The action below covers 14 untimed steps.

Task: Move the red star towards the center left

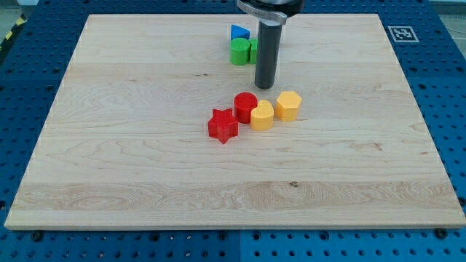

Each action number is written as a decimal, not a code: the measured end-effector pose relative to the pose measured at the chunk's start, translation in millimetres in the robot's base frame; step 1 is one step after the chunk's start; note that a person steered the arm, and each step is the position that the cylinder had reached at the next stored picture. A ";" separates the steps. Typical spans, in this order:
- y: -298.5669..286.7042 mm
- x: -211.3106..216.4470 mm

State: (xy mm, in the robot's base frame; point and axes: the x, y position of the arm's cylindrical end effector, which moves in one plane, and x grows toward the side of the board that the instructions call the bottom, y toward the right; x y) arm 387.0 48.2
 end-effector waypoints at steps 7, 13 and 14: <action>-34.3 105.0; -72.9 90.9; -84.6 85.9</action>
State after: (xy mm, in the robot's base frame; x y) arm 472.8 -36.4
